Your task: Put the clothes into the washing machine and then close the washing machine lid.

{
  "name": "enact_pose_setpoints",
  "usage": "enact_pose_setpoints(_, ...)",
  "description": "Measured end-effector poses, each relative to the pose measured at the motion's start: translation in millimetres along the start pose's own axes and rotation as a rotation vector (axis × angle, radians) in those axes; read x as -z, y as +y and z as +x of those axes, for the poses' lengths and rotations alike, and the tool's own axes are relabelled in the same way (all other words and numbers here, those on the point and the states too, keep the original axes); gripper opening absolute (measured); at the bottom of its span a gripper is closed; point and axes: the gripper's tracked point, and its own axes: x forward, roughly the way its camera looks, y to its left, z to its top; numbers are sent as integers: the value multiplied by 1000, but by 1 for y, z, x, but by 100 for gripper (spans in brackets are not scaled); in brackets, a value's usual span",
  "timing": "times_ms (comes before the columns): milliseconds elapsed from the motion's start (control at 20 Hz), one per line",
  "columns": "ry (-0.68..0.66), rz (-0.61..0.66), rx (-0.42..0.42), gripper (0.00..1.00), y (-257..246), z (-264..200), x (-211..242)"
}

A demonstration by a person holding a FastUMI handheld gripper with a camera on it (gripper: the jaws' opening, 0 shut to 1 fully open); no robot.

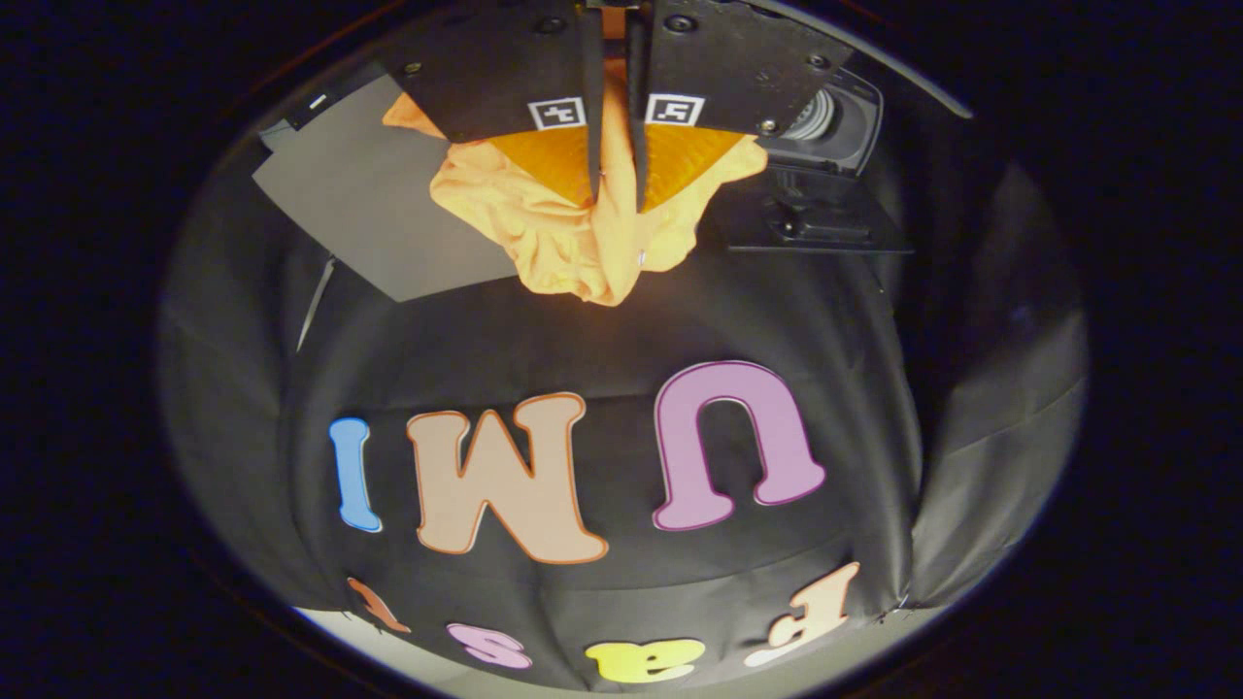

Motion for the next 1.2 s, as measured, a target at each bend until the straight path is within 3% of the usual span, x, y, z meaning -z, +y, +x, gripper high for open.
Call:
enact_pose_setpoints(300,31,-29,-151,9,97,-1,3)
enact_pose_setpoints(550,62,-121,-221,9,159,14,24)
enact_pose_setpoints(700,79,-104,-272,9,196,23,36)
enact_pose_setpoints(1200,130,-73,-334,9,254,65,84)
